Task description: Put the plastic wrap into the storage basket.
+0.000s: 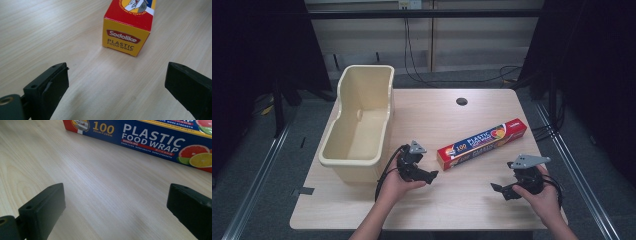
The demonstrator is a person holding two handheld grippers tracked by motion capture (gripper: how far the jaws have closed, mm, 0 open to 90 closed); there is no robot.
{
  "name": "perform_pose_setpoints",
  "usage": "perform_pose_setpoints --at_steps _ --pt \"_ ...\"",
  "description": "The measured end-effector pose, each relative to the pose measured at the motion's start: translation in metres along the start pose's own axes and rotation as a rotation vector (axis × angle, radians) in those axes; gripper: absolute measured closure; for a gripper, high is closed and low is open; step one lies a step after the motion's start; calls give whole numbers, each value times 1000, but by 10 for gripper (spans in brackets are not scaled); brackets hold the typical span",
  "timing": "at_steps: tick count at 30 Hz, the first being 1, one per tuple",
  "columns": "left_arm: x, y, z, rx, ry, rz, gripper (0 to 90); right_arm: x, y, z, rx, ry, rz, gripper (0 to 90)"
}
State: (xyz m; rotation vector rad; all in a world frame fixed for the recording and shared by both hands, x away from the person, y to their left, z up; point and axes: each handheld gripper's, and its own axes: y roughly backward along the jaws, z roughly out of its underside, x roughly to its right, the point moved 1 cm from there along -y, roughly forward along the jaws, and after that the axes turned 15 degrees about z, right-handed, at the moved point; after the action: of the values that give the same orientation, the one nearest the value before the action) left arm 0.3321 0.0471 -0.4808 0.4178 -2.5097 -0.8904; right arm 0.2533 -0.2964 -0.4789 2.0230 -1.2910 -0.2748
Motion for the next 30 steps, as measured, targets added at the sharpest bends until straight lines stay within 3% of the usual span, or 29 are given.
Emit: perform_pose_setpoints --at_steps 11,14,30 --pt "4 -11 -10 -30 -4 19 56 11 6 3 8 -45 13 19" --pt "6 -14 -18 -33 -19 12 56 11 5 4 5 -49 23 19" --pt "9 -38 -57 -60 -60 59 64 14 4 7 -2 -66 14 23"
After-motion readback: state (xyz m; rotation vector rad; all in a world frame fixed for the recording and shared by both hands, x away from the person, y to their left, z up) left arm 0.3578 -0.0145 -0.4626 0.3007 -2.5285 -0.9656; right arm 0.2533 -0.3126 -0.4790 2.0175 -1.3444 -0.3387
